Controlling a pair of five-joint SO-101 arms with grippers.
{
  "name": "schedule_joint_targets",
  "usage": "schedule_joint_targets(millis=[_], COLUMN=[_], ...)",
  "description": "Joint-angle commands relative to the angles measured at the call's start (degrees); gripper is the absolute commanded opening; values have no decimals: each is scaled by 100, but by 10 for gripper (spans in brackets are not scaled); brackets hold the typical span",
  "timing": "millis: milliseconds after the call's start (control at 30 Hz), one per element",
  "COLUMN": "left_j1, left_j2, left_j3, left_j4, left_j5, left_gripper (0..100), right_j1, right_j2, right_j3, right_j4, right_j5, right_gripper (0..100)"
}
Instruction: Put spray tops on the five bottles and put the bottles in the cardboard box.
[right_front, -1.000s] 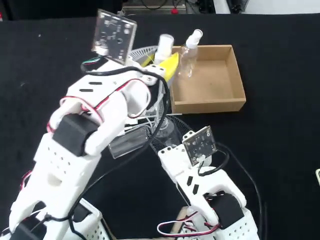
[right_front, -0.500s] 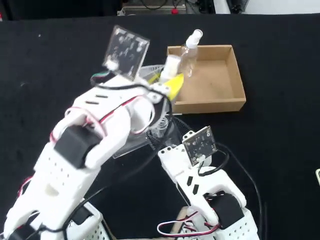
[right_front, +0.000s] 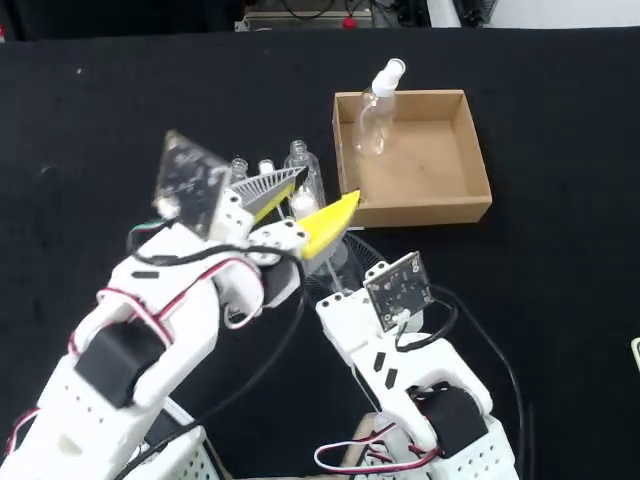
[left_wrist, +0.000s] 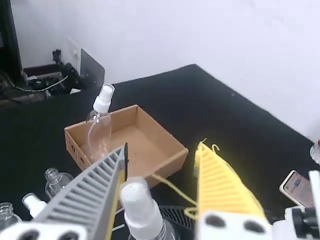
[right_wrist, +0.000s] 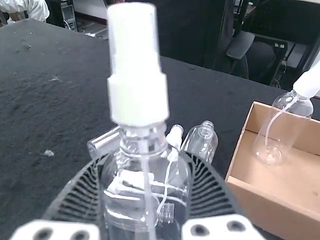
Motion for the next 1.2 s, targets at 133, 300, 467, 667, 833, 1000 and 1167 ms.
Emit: schedule_joint_targets(millis=[133, 300, 467, 667, 833, 1000, 1167], left_j1=[-523, -1288, -1349, -998, -497, -470, -1051], left_j2=[-598, -615, -35, 79, -229, -325, -325], left_j3=[22, 40, 708, 743, 444, 374, -189], left_j4=[-149, -141, -985, -976, -114, 123, 176], left_j5=[149, 149, -114, -413, -422, -791, -941], left_gripper=[229, 230, 228, 227, 227, 227, 227], right_j1=[-62, -70, -70, -70, -70, -70, -53], right_j2=[-699, -699, -699, -699, -699, -699, -699], right_j3=[-136, -136, -119, -119, -119, -119, -119], right_j4=[-176, -176, -176, -176, -176, -176, -176], right_j5=[-35, -35, -35, -35, -35, -35, -35], right_gripper=[28, 28, 28, 28, 28, 28, 28])
